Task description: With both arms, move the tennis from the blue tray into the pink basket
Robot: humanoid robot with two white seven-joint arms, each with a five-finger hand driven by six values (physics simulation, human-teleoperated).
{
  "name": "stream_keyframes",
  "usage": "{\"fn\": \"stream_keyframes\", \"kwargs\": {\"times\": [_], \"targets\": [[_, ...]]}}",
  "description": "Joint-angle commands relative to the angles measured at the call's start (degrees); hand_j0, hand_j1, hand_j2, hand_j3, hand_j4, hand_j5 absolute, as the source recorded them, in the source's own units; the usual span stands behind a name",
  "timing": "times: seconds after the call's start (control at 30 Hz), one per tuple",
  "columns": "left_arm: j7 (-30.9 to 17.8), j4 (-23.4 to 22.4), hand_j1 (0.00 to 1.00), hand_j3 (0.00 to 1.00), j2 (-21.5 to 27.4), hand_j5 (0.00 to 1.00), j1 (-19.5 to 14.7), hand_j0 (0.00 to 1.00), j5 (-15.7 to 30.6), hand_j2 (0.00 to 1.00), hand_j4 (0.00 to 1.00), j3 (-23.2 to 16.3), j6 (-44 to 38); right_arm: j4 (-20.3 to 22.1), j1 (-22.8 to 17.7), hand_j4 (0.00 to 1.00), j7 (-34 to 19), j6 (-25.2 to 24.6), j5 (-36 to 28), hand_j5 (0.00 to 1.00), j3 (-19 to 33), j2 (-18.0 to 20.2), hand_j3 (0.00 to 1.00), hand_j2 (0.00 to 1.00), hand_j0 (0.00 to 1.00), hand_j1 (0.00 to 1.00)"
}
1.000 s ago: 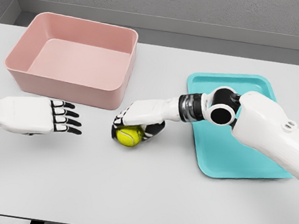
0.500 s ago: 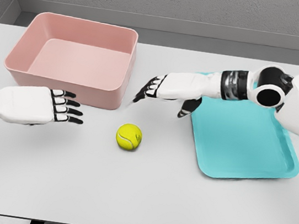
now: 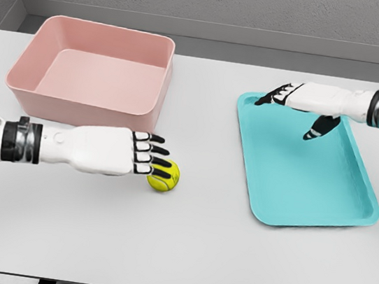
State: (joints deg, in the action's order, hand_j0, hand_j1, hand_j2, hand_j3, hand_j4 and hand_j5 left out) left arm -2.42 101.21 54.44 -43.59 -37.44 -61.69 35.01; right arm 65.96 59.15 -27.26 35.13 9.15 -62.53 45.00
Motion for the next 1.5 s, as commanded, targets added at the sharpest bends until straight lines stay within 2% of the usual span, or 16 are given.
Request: {"fn": "stream_keyframes", "kwargs": {"times": [0.0, 0.07, 0.13, 0.17, 0.27, 0.33, 0.4, 0.43, 0.57, 0.67, 0.77, 1.07, 1.23, 1.37, 1.43, 1.47], "targets": [[0.05, -0.05, 1.00, 1.00, -0.04, 1.00, -0.26, 1.00, 1.66, 1.00, 1.00, -0.36, -0.01, -2.42, 0.00, 1.00, 0.19, -0.13, -0.36, 1.00, 0.57, 0.26, 1.00, 1.00, 1.00, 1.00], [0.05, -0.05, 1.00, 1.00, -0.21, 1.00, -0.62, 1.00, 3.16, 1.00, 1.00, -1.50, -0.01, -2.42, -0.53, 1.00, 0.19, -0.13, -0.36, 1.00, 0.83, 0.62, 1.00, 1.00, 1.00, 1.00], [0.13, -0.05, 1.00, 1.00, -0.83, 1.00, -1.67, 1.00, 3.68, 1.00, 1.00, -1.50, -0.01, -2.42, -4.74, 1.00, 0.10, -0.13, -0.36, 1.00, 6.19, 1.14, 1.00, 1.00, 1.00, 1.00], [0.13, -0.05, 1.00, 1.00, -0.83, 1.00, -1.67, 1.00, 5.79, 1.00, 1.00, -1.59, -0.01, -2.33, -5.54, 1.00, 0.10, -0.13, -0.36, 1.00, 7.16, 1.14, 1.00, 1.00, 1.00, 1.00], [0.22, -0.05, 1.00, 1.00, -0.65, 1.00, -1.50, 1.00, 10.45, 1.00, 1.00, -4.05, -0.01, -2.33, -5.62, 1.00, 0.10, -0.13, -0.36, 1.00, 7.25, 0.97, 1.00, 1.00, 1.00, 1.00], [0.22, -0.05, 1.00, 1.00, -0.30, 1.00, -1.32, 1.00, 11.33, 1.00, 1.00, -4.05, -0.01, -2.33, -5.62, 1.00, 0.10, -0.13, -0.36, 1.00, 7.25, 0.79, 1.00, 1.00, 1.00, 1.00], [4.96, -0.05, 1.00, 1.00, -0.30, 1.00, -1.32, 1.00, 12.91, 1.00, 1.00, -3.96, -0.01, -2.59, -5.62, 1.00, 0.10, -0.13, -0.36, 1.00, 7.25, 0.70, 1.00, 1.00, 1.00, 1.00], [5.58, -0.05, 1.00, 1.00, -0.21, 1.00, -1.32, 1.00, 13.09, 1.00, 1.00, -3.52, -0.01, -2.59, -5.62, 1.00, 0.10, -0.13, -0.36, 1.00, 7.25, 0.79, 1.00, 1.00, 1.00, 1.00], [5.58, -0.23, 1.00, 1.00, -0.83, 1.00, -1.67, 1.00, 12.21, 1.00, 1.00, -3.26, -0.01, -2.68, -5.89, 1.00, 0.10, -0.13, -0.36, 1.00, 7.87, 1.06, 1.00, 1.00, 1.00, 1.00], [5.50, -0.32, 1.00, 1.00, -0.65, 1.00, -1.67, 1.00, 6.41, 1.00, 1.00, -3.52, -0.01, -3.47, -6.42, 1.00, 0.10, -0.13, -0.36, 1.00, 9.10, 1.06, 1.00, 1.00, 1.00, 1.00], [5.23, -1.02, 1.00, 1.00, -0.74, 1.00, -1.67, 1.00, 4.21, 1.00, 1.00, -4.05, -2.66, -3.47, -6.50, 1.00, 0.10, -0.13, -0.36, 1.00, 9.10, 1.06, 1.00, 1.00, 1.00, 1.00], [5.06, -6.29, 1.00, 1.00, -6.28, 1.00, -1.67, 1.00, 4.65, 1.00, 1.00, -5.37, -2.66, -4.61, -6.42, 1.00, 0.10, -0.13, -0.36, 1.00, 9.01, 1.23, 1.00, 1.00, 1.00, 1.00], [4.97, -6.38, 1.00, 1.00, -6.54, 1.00, -1.50, 1.00, 4.48, 1.00, 1.00, -6.16, -4.42, -4.70, -6.42, 1.00, 0.10, -0.13, -0.36, 1.00, 9.01, 1.58, 1.00, 1.00, 1.00, 1.00], [4.79, -6.38, 1.00, 1.00, -6.63, 1.00, -1.50, 1.00, 6.23, 1.00, 1.00, -6.25, -4.51, -4.70, -6.42, 1.00, 0.10, -0.13, -0.36, 1.00, 9.01, 1.58, 1.00, 1.00, 1.00, 1.00], [-0.22, -5.94, 1.00, 1.00, -6.63, 1.00, -1.76, 1.00, 6.15, 1.00, 1.00, -6.60, -4.42, -4.70, -6.50, 1.00, 0.10, -0.13, -0.36, 1.00, 9.01, 1.58, 1.00, 1.00, 1.00, 1.00], [-0.22, -5.85, 1.00, 1.00, -6.63, 1.00, -1.76, 1.00, 6.15, 1.00, 1.00, -6.60, -4.42, -4.70, -6.42, 1.00, 0.10, -0.13, -0.36, 1.00, 8.92, 1.58, 1.00, 1.00, 1.00, 1.00]]}}
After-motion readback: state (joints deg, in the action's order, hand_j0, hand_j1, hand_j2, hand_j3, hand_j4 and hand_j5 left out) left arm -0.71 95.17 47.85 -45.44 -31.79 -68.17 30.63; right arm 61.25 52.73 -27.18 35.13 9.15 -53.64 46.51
